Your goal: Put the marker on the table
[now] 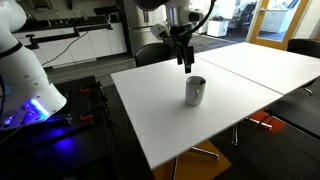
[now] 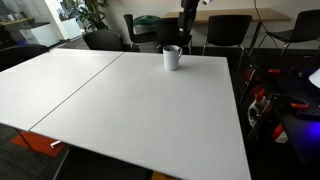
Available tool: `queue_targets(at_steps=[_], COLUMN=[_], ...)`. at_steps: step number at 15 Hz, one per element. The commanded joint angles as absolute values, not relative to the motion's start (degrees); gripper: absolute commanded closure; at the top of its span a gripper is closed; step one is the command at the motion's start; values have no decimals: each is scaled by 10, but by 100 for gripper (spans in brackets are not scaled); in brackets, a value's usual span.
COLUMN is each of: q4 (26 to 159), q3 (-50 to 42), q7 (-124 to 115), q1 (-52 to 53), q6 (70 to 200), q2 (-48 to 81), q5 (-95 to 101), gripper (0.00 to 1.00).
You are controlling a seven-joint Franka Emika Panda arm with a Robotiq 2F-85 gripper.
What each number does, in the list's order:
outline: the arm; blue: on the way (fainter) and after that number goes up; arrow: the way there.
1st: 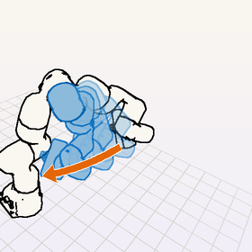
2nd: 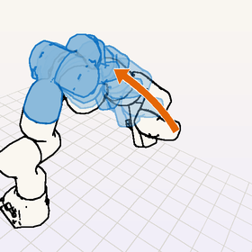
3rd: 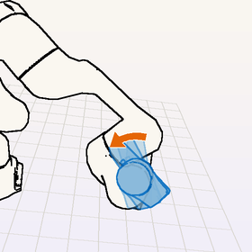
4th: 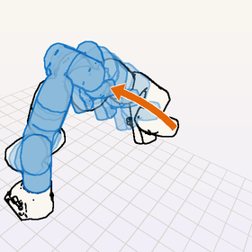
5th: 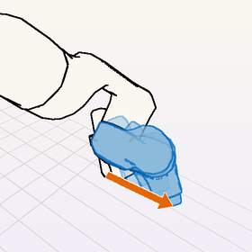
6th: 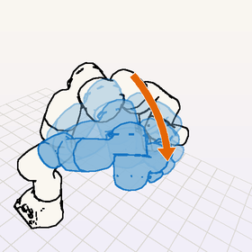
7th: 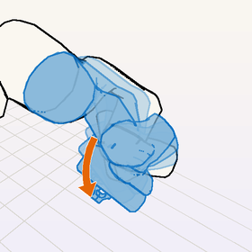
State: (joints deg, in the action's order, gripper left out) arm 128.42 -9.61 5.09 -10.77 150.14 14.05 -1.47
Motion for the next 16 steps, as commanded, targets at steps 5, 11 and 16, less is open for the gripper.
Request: queue_targets(at_steps=[5, 11, 16], q4=[1198, 1174, 1169], q3=[-79, -73, -68], q7=[28, 18, 23], q1=[-112, -112, -116], q6=[1507, 1527, 1554], q2=[233, 265, 278], q5=[-43, -46, -50], gripper=[0, 32, 58])
